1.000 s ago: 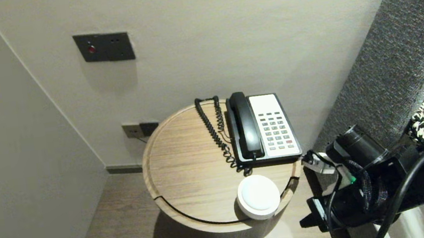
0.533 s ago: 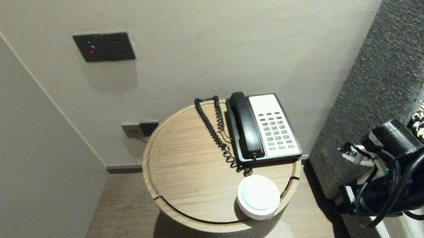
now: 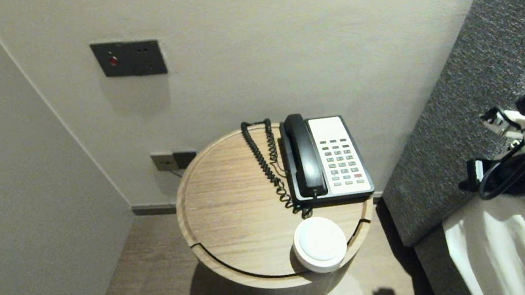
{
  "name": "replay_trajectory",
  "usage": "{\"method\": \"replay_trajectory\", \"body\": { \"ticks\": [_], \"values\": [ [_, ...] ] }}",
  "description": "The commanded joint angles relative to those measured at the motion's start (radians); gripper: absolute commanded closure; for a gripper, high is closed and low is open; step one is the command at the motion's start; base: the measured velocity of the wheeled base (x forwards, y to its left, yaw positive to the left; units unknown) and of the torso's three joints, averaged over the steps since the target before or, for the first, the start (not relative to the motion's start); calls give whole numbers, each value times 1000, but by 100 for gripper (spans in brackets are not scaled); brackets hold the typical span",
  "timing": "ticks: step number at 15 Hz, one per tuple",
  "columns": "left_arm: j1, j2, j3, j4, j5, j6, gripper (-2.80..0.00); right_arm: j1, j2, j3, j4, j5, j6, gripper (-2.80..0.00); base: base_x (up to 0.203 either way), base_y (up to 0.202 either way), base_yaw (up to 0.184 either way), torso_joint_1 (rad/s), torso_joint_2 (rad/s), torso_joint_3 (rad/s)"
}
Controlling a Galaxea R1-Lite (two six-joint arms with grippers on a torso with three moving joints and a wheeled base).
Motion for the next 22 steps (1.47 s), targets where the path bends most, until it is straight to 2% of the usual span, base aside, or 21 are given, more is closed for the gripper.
{"method": "replay_trajectory", "body": {
  "ticks": [1,4,7,13,15,18,20,22],
  "values": [
    [0,-2,0,-1,0,0,0,-54,-66,-143,52,-3,-26,0,0,0,0,0,0,0],
    [0,-2,0,-1,0,0,0,-67,-132,-370,194,-4,-40,0,0,0,0,0,0,0],
    [0,-2,0,-1,0,0,0,-68,-210,-579,277,-4,-44,0,0,0,0,0,0,0],
    [0,-2,0,-1,0,0,0,-71,-311,-876,287,-11,-43,0,0,0,0,0,0,0],
    [0,-2,0,-1,0,0,0,-73,-332,-938,270,-61,-49,0,0,0,0,0,0,0],
    [0,-2,0,-1,0,0,0,-72,-429,-857,255,-67,-76,0,0,0,0,0,0,0],
    [0,-2,0,-1,0,0,0,-70,-529,-701,253,-65,-97,0,0,0,0,0,0,0],
    [0,-2,0,-1,0,0,0,-66,-649,-479,246,-62,-121,0,0,0,0,0,0,0]
  ]
}}
